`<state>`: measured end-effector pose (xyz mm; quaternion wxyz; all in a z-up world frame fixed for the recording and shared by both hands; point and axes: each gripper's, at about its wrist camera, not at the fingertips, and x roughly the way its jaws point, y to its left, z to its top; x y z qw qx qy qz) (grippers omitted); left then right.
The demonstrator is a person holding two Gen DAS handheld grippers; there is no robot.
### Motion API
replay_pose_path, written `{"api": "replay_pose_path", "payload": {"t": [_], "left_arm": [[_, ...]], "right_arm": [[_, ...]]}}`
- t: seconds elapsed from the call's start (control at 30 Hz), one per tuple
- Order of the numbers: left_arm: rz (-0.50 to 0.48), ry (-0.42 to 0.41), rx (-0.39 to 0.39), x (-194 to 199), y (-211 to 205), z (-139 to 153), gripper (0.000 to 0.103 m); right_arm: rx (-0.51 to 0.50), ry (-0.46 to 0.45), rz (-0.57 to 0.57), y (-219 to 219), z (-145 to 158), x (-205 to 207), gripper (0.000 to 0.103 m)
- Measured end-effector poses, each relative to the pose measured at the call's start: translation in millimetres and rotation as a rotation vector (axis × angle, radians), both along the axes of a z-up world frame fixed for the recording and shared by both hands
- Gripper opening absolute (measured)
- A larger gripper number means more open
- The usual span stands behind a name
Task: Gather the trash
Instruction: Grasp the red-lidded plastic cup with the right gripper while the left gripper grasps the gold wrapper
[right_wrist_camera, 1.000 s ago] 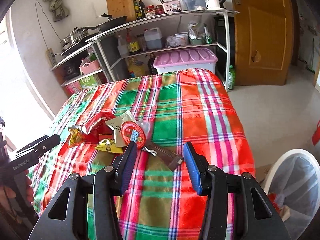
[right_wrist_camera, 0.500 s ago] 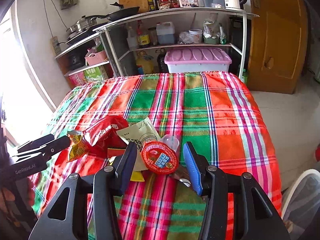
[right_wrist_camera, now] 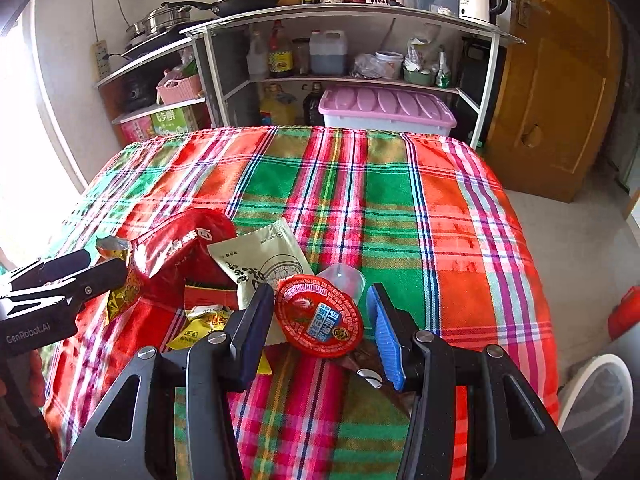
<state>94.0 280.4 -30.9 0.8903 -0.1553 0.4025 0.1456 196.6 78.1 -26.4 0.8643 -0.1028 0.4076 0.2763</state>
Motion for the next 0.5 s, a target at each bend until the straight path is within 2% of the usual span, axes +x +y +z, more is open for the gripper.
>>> {"api": "replay_pose_path", "payload": {"t": [0.1,0.2,0.27,0.43,0.5], "left_arm": [[0.003,0.011,0.031,1.0,-2.2,-0.7,0.082],[0.002,0.01,0.003,0.4,-0.7,-3.5,0.076],[0.001,0.012,-0.001,0.0,-0.6,-5.1,0.073],[-0.01,0.018,0.008,1.7,-1.2,-5.3,0.057],[-0.014,0.018,0.012,2.0,-2.1,-5.4,0.046]], "right_arm": [[0.013,0.024,-0.004,-0.8,-2.8,1.6,0.049],[0.029,0.044,-0.007,-3.2,-4.7,1.8,0.049],[0.035,0.047,-0.011,-4.3,-5.7,1.9,0.044],[0.033,0.045,-0.009,-4.1,-6.6,0.2,0.044],[0.032,0.041,-0.011,-4.4,-6.5,-0.4,0.043]]}}
